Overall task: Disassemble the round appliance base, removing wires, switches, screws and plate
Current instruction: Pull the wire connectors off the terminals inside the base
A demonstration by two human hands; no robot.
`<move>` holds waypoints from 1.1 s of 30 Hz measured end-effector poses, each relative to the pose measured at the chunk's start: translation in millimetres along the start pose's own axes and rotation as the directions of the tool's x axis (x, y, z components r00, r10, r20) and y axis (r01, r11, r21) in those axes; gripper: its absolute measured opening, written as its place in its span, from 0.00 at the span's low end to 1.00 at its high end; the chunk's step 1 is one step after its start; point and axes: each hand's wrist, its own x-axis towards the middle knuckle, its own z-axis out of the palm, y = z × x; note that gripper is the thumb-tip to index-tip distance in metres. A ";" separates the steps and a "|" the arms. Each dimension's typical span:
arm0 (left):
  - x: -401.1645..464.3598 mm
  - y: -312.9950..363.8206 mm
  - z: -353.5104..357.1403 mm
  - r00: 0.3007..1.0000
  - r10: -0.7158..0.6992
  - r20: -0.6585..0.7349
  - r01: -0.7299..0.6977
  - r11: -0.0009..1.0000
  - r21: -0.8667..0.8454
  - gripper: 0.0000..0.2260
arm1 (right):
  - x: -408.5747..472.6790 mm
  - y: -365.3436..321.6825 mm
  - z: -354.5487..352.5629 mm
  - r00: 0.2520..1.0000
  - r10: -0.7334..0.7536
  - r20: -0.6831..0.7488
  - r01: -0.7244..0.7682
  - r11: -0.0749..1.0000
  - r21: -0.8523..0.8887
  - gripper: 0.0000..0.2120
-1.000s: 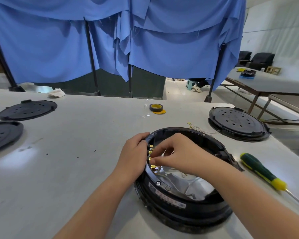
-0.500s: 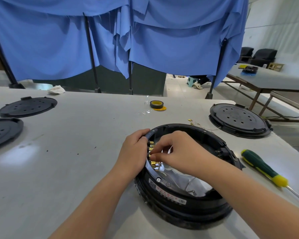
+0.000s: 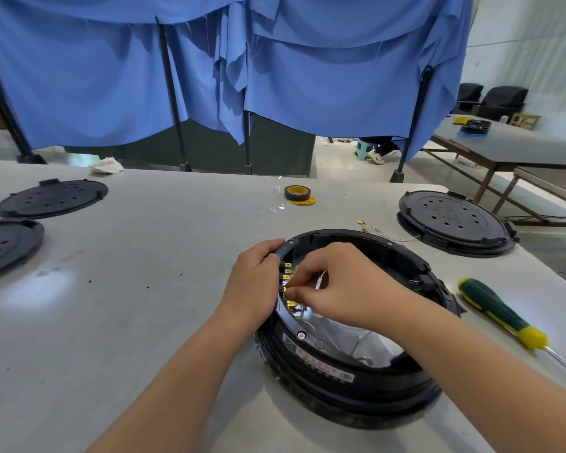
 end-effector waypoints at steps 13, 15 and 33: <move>-3.0 4.0 -0.8 1.000 0.008 0.014 -0.008 1.000 -0.011 0.16 | -2.7 8.1 -1.7 1.000 -0.002 -0.024 0.003 0.998 0.064 0.01; -3.2 3.6 -0.8 1.000 -0.006 0.005 0.006 1.000 -0.007 0.16 | -2.8 8.1 -2.4 0.999 -0.009 -0.044 0.011 0.998 0.056 0.01; -2.7 0.8 -0.7 0.998 -0.058 -0.013 0.058 0.998 -0.014 0.16 | 73.6 143.8 -84.8 0.833 0.513 -0.207 -0.517 0.855 0.039 0.05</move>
